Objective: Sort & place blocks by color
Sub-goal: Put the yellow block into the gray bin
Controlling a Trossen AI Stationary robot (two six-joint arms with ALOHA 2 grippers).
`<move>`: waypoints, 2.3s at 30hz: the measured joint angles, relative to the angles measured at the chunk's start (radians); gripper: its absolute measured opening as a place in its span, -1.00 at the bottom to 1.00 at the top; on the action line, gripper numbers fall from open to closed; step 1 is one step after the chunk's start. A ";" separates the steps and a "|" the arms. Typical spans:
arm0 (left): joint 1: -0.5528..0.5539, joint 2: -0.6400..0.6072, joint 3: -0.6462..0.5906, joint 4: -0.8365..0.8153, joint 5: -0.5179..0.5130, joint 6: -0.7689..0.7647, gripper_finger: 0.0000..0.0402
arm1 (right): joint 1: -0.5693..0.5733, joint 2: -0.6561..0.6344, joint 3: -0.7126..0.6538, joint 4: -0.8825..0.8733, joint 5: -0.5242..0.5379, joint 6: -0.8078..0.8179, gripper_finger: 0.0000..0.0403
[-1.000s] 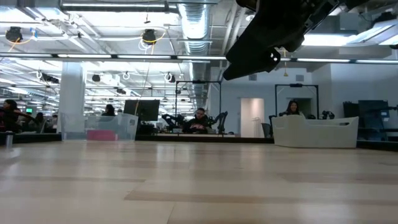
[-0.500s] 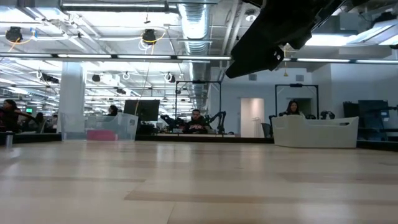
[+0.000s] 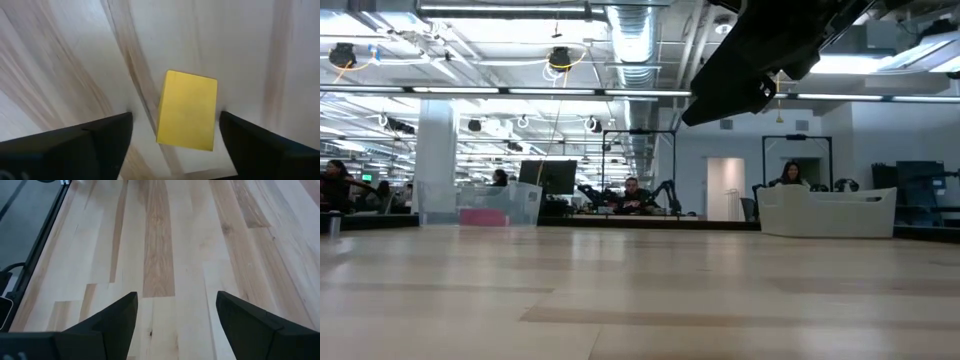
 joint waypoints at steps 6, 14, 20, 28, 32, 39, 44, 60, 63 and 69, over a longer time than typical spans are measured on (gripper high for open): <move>0.001 0.001 -0.006 -0.010 -0.005 0.013 -0.12 | -0.002 0.000 0.000 0.001 0.001 -0.002 0.44; 0.038 -0.011 0.004 -0.068 0.025 0.012 -0.51 | -0.009 0.000 0.000 0.009 0.002 -0.002 0.44; 0.114 -0.127 0.003 -0.077 -0.160 0.034 -0.51 | -0.016 0.000 0.000 0.014 0.002 -0.003 0.44; 0.246 -0.349 0.000 0.044 -0.583 0.193 -0.51 | -0.015 0.000 0.000 0.100 0.000 -0.012 0.44; 0.298 -0.435 -0.028 0.177 -0.708 0.314 -0.51 | -0.008 0.000 0.000 0.202 -0.034 0.003 0.44; 0.349 -0.470 -0.039 0.293 -0.793 0.487 -0.51 | -0.021 0.000 -0.053 0.448 -0.090 0.027 0.44; 0.376 -0.461 -0.039 0.306 -0.804 0.549 -0.51 | -0.099 0.007 -0.194 0.799 -0.204 0.149 0.44; 0.521 -0.462 -0.066 0.812 -0.852 0.974 -0.51 | -0.205 0.295 -0.337 1.558 -0.360 0.374 0.44; 0.535 -0.462 -0.131 0.929 -0.839 1.015 -0.51 | -0.205 0.314 -0.328 1.555 -0.368 0.382 0.44; 0.558 -0.462 -0.259 1.102 -0.823 1.004 -0.51 | -0.202 0.301 -0.301 1.559 -0.418 0.382 0.44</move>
